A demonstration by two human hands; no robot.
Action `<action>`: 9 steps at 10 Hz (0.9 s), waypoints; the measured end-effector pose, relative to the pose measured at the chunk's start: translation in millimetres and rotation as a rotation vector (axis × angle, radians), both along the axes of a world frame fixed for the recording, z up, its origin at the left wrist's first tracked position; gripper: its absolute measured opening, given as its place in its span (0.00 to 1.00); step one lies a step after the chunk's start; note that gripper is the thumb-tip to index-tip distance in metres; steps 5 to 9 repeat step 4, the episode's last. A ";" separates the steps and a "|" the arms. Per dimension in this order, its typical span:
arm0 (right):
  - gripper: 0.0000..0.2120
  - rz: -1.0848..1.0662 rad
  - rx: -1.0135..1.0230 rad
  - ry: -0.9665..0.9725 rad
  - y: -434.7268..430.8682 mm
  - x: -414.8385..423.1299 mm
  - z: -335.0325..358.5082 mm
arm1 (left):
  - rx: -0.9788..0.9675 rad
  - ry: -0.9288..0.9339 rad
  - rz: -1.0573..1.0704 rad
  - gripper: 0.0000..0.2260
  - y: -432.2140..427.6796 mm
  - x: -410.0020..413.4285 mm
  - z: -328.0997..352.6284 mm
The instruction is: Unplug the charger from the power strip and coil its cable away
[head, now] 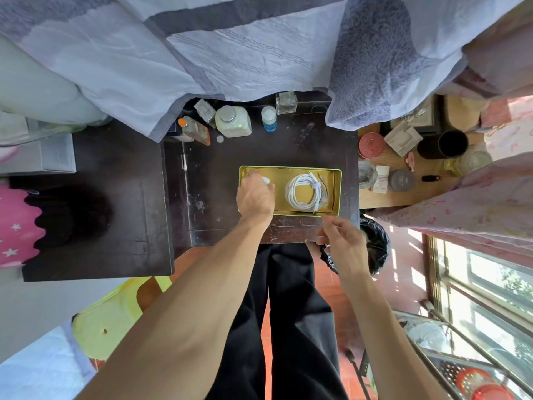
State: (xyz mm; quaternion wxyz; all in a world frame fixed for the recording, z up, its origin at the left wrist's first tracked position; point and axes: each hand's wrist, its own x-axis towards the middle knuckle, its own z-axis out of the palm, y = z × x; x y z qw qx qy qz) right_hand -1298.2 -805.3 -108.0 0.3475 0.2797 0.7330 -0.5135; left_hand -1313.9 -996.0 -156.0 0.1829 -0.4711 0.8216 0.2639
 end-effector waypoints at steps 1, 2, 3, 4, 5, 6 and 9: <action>0.04 0.007 0.019 -0.016 4.6 3.1 -8.0 | 0.006 -0.038 0.016 0.17 -3.1 1.3 -6.9; 0.07 -0.003 0.033 -0.022 9.4 5.1 -8.6 | 0.034 -0.057 0.015 0.18 -8.9 2.6 -5.5; 0.08 -0.013 0.025 0.000 15.7 7.3 3.2 | 0.041 -0.054 -0.022 0.22 -11.0 5.9 11.4; 0.06 -0.038 -0.017 0.022 17.4 4.1 36.0 | 0.021 -0.021 -0.050 0.22 -15.2 14.7 44.8; 0.06 -0.038 -0.017 0.022 17.4 4.1 36.0 | 0.021 -0.021 -0.050 0.22 -15.2 14.7 44.8; 0.06 -0.038 -0.017 0.022 17.4 4.1 36.0 | 0.021 -0.021 -0.050 0.22 -15.2 14.7 44.8; 0.06 -0.038 -0.017 0.022 17.4 4.1 36.0 | 0.021 -0.021 -0.050 0.22 -15.2 14.7 44.8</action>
